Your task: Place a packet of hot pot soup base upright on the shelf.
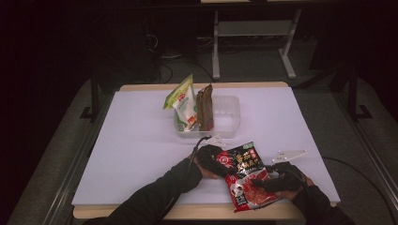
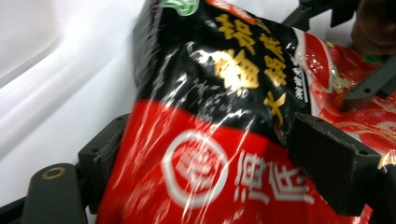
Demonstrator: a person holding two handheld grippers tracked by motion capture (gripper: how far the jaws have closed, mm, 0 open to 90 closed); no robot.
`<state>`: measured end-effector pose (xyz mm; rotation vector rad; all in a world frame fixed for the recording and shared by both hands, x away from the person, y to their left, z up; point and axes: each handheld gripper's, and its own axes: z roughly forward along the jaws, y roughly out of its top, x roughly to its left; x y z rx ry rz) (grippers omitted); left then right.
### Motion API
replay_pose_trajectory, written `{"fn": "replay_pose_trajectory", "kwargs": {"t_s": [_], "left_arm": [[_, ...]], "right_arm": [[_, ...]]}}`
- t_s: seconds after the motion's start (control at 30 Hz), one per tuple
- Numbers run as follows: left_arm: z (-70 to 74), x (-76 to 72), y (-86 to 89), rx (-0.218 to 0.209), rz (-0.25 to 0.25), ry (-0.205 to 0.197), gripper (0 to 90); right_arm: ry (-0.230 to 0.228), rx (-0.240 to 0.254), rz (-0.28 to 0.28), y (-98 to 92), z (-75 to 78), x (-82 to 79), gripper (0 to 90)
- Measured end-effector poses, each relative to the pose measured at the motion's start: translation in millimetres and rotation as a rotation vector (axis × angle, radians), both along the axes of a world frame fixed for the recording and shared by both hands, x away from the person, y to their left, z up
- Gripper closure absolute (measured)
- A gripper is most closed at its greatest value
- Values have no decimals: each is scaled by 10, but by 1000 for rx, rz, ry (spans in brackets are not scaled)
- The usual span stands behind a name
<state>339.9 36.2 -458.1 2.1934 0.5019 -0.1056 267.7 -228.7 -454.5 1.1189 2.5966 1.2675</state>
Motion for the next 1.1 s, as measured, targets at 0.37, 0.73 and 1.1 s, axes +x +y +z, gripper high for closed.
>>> {"fn": "replay_pose_trajectory", "kwargs": {"t_s": [0.37,0.73,1.1], "left_arm": [[3,22,82,-59,59,5,475],[81,58,275,-112,56,-88,870],[131,65,332,-101,79,-171,881]], "right_arm": [[-34,23,-23,-44,19,-6,526],[-78,56,-26,-64,36,-10,575],[7,29,37,-90,59,55,347]]}}
